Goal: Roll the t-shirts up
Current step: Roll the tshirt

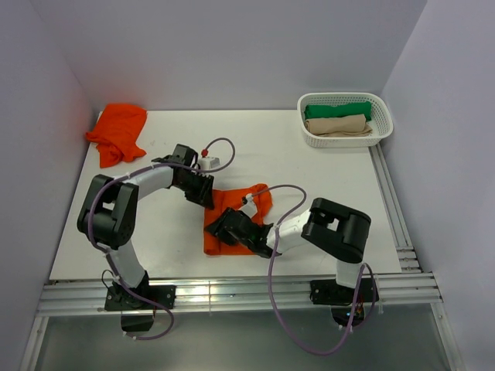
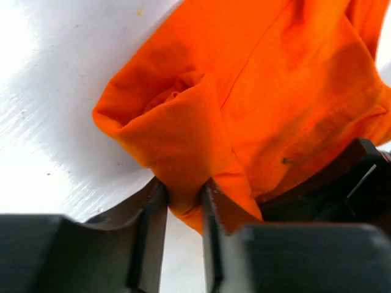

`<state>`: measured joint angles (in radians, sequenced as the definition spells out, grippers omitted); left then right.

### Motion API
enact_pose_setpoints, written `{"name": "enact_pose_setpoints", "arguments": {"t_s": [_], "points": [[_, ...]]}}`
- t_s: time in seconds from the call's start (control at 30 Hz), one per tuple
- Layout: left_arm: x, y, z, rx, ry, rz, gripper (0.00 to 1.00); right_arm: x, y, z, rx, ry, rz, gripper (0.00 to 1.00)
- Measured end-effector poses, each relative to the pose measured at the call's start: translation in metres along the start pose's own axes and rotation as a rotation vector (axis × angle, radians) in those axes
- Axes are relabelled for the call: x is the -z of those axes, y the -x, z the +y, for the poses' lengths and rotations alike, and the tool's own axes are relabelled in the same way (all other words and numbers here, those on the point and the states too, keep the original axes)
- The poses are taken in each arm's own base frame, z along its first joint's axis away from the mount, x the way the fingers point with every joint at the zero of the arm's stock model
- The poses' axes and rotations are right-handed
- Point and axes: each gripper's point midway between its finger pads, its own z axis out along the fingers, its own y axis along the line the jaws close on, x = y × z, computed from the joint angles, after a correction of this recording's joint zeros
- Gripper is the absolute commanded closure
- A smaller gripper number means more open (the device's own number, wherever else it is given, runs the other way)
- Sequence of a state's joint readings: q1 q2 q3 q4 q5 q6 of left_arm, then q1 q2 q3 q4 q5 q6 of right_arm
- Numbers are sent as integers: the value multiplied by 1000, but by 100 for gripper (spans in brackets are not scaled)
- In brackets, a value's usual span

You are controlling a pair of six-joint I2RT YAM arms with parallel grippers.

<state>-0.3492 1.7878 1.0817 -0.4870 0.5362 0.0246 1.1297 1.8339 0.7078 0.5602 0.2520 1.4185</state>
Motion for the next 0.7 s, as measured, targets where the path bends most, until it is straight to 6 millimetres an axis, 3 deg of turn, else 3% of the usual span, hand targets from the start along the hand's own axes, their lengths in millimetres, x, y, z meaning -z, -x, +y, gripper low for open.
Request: {"name": "enact_pose_setpoints", "arguments": {"t_s": [0.23,0.43,0.6,0.7], "points": [[0,4,1,-25,120,32,75,-1,-1,9,102,-141,-33,42],[1,5,1,-55,177,40,75,18,-8,9,223,-328,-44,36],[1,7,2,-68,205,37,75,41,-8,33,309,-411,-73,35],[1,7,2,-74,214,38,75,52,-2,50,345,-420,-107,40]]}}
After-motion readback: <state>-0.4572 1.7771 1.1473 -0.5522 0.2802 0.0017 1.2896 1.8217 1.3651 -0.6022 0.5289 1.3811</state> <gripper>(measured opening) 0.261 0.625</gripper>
